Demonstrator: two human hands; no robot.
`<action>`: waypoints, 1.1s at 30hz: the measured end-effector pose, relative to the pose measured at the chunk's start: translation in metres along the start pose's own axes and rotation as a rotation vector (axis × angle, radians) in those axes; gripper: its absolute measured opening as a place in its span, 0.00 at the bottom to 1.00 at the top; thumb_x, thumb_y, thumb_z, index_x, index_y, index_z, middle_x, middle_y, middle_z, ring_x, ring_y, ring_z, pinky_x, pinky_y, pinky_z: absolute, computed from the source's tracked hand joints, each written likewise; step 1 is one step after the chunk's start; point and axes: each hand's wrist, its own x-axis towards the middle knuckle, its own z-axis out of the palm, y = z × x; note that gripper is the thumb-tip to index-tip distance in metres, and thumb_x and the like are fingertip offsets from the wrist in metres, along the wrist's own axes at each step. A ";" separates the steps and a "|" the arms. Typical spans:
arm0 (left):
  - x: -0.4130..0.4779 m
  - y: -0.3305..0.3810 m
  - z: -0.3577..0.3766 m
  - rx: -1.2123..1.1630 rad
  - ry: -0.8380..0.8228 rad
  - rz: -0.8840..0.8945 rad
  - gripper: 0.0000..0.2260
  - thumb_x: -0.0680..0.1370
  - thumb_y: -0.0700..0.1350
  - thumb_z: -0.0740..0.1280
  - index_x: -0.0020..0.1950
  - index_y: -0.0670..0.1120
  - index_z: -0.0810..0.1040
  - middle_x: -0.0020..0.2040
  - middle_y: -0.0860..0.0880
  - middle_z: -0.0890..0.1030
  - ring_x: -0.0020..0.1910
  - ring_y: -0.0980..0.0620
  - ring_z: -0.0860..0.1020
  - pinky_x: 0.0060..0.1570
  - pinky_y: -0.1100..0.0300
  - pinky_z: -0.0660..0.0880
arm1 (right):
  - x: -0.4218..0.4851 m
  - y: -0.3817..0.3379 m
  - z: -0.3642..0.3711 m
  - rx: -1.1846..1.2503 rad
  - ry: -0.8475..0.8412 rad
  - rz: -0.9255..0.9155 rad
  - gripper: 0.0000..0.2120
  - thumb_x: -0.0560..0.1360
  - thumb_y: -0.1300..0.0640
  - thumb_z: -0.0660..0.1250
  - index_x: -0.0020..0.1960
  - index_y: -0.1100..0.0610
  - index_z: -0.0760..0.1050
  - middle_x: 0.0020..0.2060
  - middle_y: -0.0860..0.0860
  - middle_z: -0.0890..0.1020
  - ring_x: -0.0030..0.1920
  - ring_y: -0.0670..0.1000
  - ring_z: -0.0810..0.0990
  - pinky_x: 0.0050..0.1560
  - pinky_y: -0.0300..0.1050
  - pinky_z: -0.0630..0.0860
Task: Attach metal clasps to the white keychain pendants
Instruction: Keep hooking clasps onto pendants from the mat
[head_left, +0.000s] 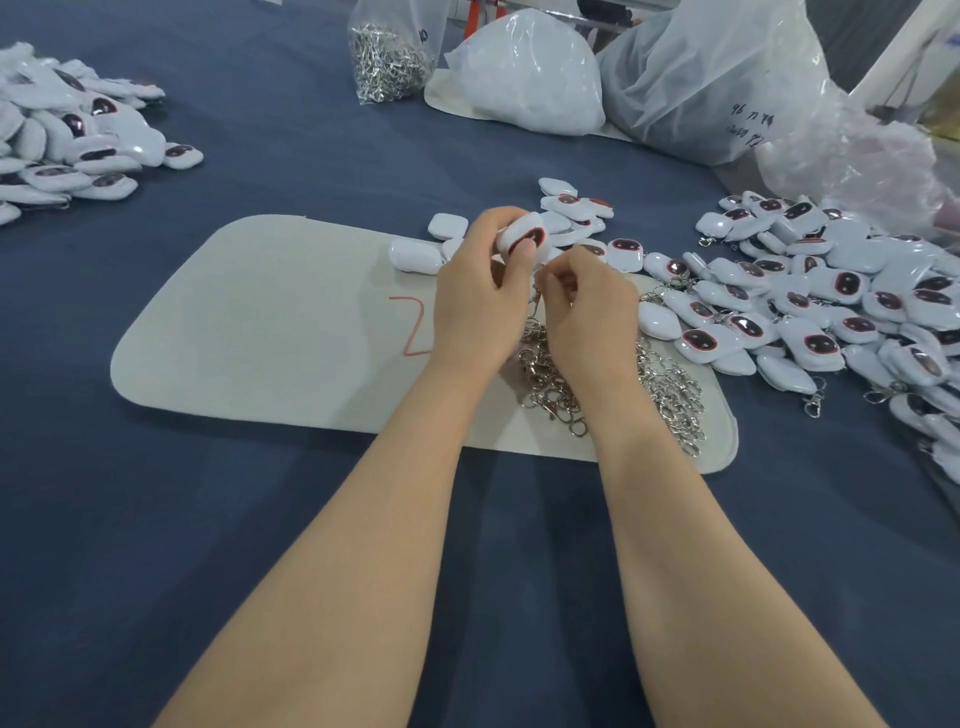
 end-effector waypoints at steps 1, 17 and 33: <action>0.000 -0.001 0.001 0.037 -0.013 0.043 0.08 0.79 0.43 0.62 0.57 0.46 0.76 0.46 0.57 0.78 0.43 0.57 0.76 0.46 0.65 0.72 | 0.000 0.000 0.000 -0.006 -0.003 -0.004 0.06 0.77 0.63 0.62 0.44 0.62 0.77 0.38 0.54 0.81 0.39 0.54 0.74 0.41 0.41 0.65; 0.010 0.003 -0.009 -0.877 0.087 -0.683 0.06 0.80 0.40 0.64 0.43 0.41 0.74 0.36 0.47 0.75 0.27 0.59 0.77 0.31 0.68 0.76 | 0.000 -0.009 0.005 0.374 0.063 0.086 0.05 0.76 0.62 0.66 0.45 0.53 0.73 0.37 0.38 0.77 0.39 0.35 0.76 0.46 0.28 0.72; 0.005 0.007 -0.005 -0.303 0.083 -0.296 0.04 0.80 0.43 0.63 0.53 0.49 0.76 0.45 0.48 0.79 0.41 0.52 0.76 0.47 0.60 0.76 | 0.001 -0.006 0.002 0.039 0.022 0.010 0.05 0.77 0.60 0.64 0.45 0.61 0.77 0.37 0.53 0.81 0.41 0.54 0.77 0.44 0.42 0.68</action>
